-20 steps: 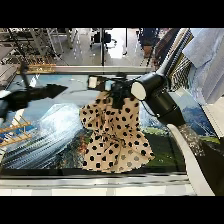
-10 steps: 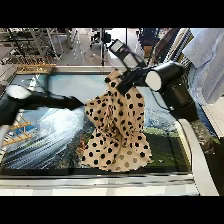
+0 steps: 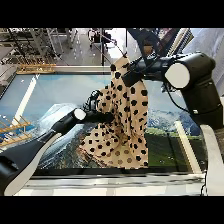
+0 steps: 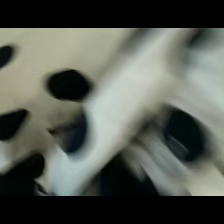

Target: Fold the clothes and pants, and hang the long-sleeved shirts on hangers.

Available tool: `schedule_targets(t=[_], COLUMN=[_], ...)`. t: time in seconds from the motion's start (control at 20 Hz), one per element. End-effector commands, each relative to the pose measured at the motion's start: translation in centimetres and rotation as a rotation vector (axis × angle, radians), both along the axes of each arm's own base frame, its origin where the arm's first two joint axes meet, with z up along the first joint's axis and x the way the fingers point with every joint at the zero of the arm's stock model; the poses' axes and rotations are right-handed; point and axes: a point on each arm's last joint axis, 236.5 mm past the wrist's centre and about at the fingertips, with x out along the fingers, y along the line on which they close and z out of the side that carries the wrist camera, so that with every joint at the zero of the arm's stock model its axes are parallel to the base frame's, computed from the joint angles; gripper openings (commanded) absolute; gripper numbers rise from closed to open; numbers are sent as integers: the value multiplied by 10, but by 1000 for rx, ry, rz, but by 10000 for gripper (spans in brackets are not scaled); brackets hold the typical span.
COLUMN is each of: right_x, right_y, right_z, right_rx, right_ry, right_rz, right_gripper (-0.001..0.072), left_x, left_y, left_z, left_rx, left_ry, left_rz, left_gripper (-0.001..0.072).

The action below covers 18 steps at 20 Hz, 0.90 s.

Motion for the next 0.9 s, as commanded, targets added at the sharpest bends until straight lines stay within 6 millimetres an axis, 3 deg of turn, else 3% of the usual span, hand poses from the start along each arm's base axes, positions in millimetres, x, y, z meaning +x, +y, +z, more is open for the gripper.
schedule_targets(t=[0.0,0.05,0.3,0.45,0.5,0.6,0.85], right_x=[-17,-25,-58,-86,-94,-104,-106], right_y=[-1,-3,-17,4,15,25,18], right_z=[3,-2,-42,-49,-45,-41,-49], right_rx=[18,9,-105,-102,-77,-41,-85], right_ry=[40,76,272,340,341,351,373], right_rz=[14,21,44,197,249,298,296], right_gripper=[16,16,15,14,14,14,14], left_x=[39,49,47,71,83,97,115], left_y=[15,25,59,121,144,171,198], left_z=[-2,10,85,138,149,167,206], left_rx=[-42,-67,-58,-126,-176,-286,-449], left_ry=[-58,-78,-218,-281,-266,-208,-128], left_rz=[164,205,135,268,315,314,276], left_gripper=[102,10,7,5,5,4,4])
